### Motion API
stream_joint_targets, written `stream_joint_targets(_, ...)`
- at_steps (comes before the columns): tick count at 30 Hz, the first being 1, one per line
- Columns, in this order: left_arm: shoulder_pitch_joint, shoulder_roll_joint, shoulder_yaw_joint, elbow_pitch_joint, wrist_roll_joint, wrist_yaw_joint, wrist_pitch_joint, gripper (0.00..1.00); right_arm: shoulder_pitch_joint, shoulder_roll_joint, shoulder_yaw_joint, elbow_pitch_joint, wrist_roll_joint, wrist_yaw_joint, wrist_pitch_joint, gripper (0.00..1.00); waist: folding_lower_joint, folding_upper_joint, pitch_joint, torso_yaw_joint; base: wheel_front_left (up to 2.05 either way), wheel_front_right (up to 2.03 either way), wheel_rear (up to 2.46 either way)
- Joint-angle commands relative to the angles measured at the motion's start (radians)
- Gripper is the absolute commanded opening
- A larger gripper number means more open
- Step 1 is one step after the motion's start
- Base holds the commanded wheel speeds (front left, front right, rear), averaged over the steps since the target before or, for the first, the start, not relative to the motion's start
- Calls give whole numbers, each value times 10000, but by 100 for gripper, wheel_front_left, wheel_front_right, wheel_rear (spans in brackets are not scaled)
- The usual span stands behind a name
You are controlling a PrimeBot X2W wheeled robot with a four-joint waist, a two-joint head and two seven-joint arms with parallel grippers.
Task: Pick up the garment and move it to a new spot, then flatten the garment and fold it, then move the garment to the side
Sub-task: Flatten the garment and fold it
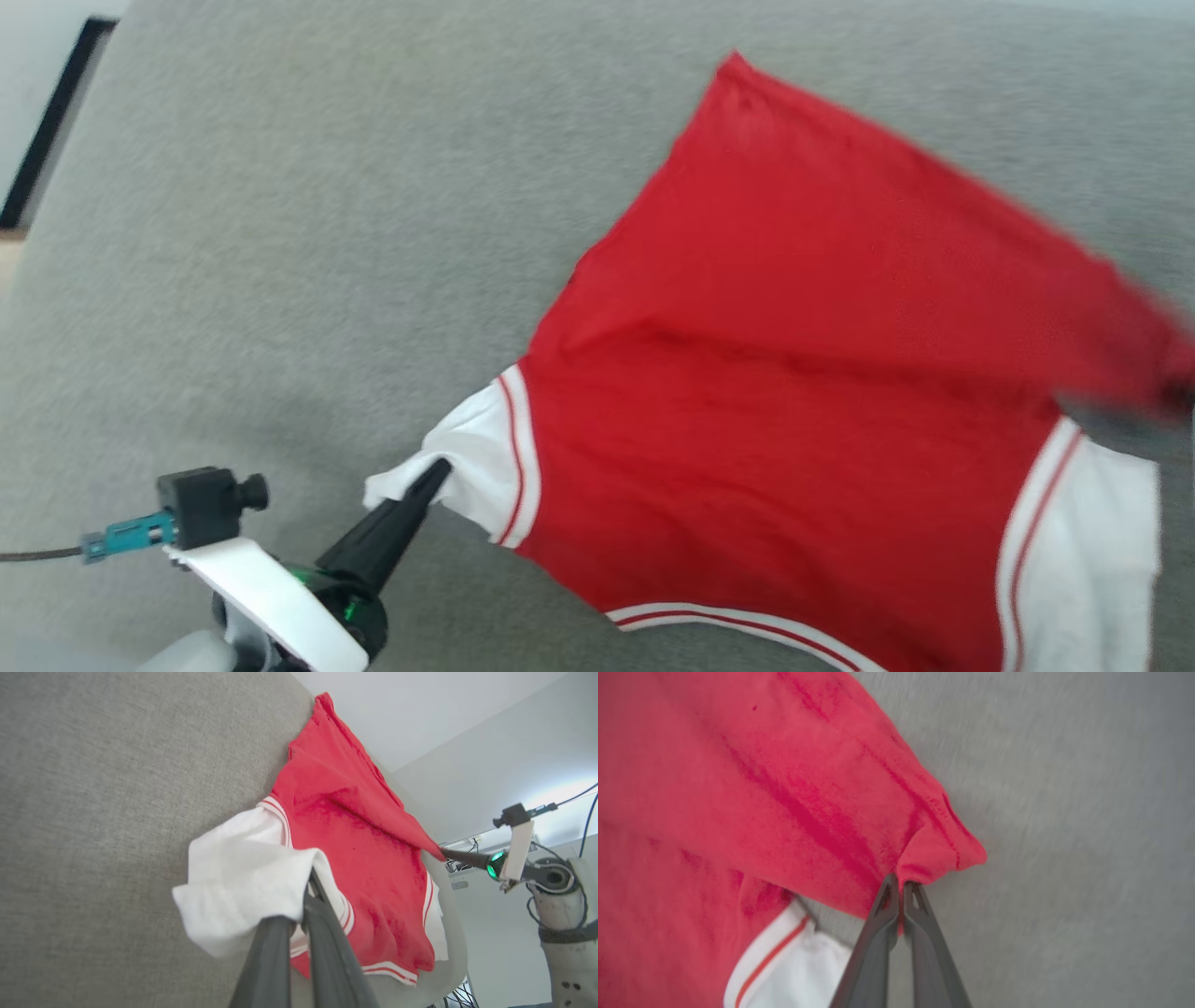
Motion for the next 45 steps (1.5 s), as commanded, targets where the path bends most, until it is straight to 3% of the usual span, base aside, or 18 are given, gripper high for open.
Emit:
stream_joint_targets(1,165,-38,153,63,-36,7,-15,0,637,196,-55,-363,147,0,116,0,0,-1,-348,-418,0,0,0)
stream_joint_targets(5,542,-161,660,397,-26,7,-15,0,2966,823,-249,-1902,641,0,431,0,0,-1,-491,-790,0,0,0)
stream_joint_targets(9,780,-251,1032,668,29,7,-16,0,5266,1687,307,-3100,828,0,497,0,0,-1,-516,-1051,0,0,0)
stream_joint_targets(16,760,-290,1171,796,96,7,-16,0,5887,2309,1275,-3197,739,0,-316,3,0,-1,-448,-1307,0,0,0)
stream_joint_targets(17,748,-280,1165,796,102,7,-16,0,5751,2252,1261,-3194,666,0,-499,38,0,-1,-440,-1322,0,0,0)
stream_joint_targets(18,736,-255,1157,797,106,7,-16,0,5593,2162,1152,-3242,572,0,-688,100,0,-1,-430,-1330,0,0,0)
stream_joint_targets(26,612,-459,1147,601,212,7,-16,0,3879,1430,-474,-4511,714,0,-769,100,0,-1,-322,-961,0,0,0)
stream_joint_targets(31,373,-718,903,585,298,7,-16,0,1935,1422,-279,-3820,337,0,-1264,100,0,-1,-127,-536,0,0,0)
stream_joint_targets(39,-272,-1280,298,686,122,7,-15,0,-998,1223,1594,-216,-234,0,-1593,100,0,-1,373,445,0,0,0)
stream_joint_targets(45,-612,-1600,25,785,87,7,-15,0,-2195,756,2659,1539,-370,0,-1329,100,0,-1,662,884,0,0,0)
